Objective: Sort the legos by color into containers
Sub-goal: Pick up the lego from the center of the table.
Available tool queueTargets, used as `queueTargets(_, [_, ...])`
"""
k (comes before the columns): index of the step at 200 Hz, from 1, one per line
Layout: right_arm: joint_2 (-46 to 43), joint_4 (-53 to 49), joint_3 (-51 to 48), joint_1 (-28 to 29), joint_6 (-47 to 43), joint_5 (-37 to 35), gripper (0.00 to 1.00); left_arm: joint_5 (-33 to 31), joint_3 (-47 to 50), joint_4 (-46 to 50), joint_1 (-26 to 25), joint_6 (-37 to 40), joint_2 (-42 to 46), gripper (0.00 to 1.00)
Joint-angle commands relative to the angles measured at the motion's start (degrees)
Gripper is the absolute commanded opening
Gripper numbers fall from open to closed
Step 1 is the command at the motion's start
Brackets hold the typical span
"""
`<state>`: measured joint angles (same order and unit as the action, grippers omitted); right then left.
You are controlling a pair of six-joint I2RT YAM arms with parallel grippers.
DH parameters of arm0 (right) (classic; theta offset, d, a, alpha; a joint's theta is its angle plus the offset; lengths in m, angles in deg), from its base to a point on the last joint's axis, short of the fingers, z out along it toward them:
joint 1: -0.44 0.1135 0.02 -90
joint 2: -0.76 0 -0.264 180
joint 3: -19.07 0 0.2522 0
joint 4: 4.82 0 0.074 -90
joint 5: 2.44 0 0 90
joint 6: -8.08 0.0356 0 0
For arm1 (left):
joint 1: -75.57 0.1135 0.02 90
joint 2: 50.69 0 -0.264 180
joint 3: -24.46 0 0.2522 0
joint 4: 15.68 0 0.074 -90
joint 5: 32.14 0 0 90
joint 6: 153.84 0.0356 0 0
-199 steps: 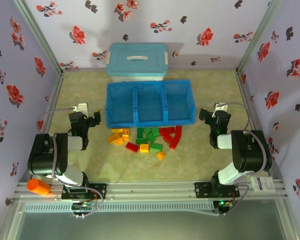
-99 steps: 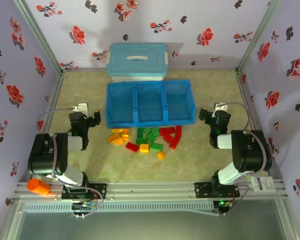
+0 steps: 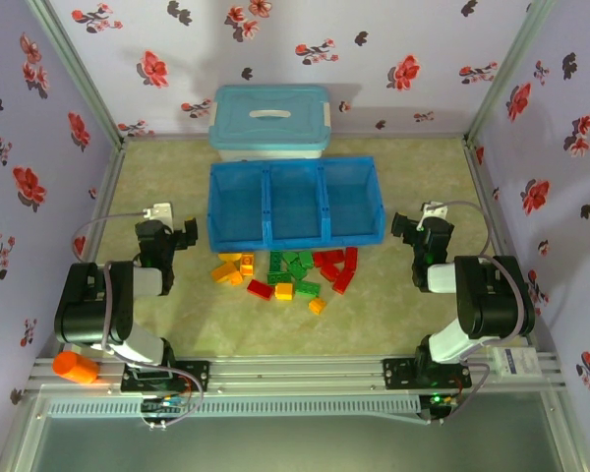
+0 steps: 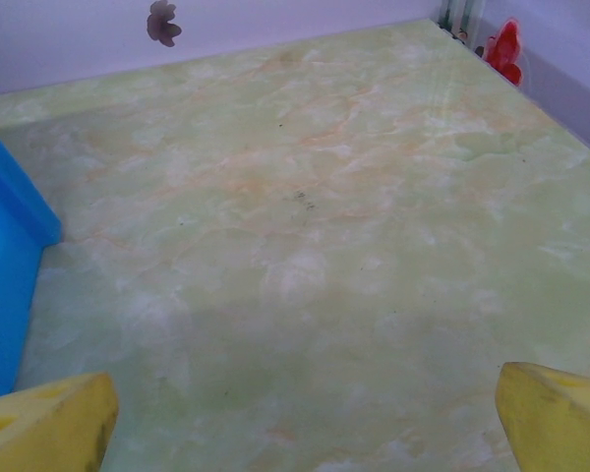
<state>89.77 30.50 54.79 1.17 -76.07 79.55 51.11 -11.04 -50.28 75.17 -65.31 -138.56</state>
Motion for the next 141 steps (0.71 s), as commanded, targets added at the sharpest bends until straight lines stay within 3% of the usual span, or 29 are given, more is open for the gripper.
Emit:
queueTargets(1, [-5.2,0.6,-1.1,0.2,-2.9,4.5,0.99,-4.5,-1.6,1.5,-1.1,1.0,3.5,1.00])
queueTargets(23, [-20.9,-18.1,2.6,1.4,-4.8,4.6,0.99,-9.3,-5.1,13.0,-3.8,2.3,10.5,1.00])
queueTargets(43, [-28.8,-28.7,7.4,2.5,-3.7,2.3,0.99,-10.6,-8.1,20.8,-5.0,0.0,15.8,1.00])
queueTargets(58, [-32.9,-46.9,12.1,2.1,11.7,-5.9,0.99,-11.0,-10.3,26.6,-5.0,-8.7,18.6,1.00])
queueTargets(66, [-33.8,-49.2,11.9,1.4,22.9,-10.7,0.99,-11.3,-12.1,30.9,-4.7,-14.3,19.3,1.00])
queueTargets(86, [-34.5,-47.9,11.2,0.5,24.8,1.4,0.99,-3.4,-19.1,45.3,-4.3,-18.7,20.1,1.00])
queueTargets(106, [-32.9,-55.2,15.3,1.6,25.5,4.7,0.99,0.2,-23.8,54.4,-5.8,-21.2,20.1,0.99])
queueTargets(141, [-30.2,-69.2,24.3,6.0,21.6,4.7,0.99,-1.1,-26.3,65.3,-15.8,-22.2,23.8,0.94])
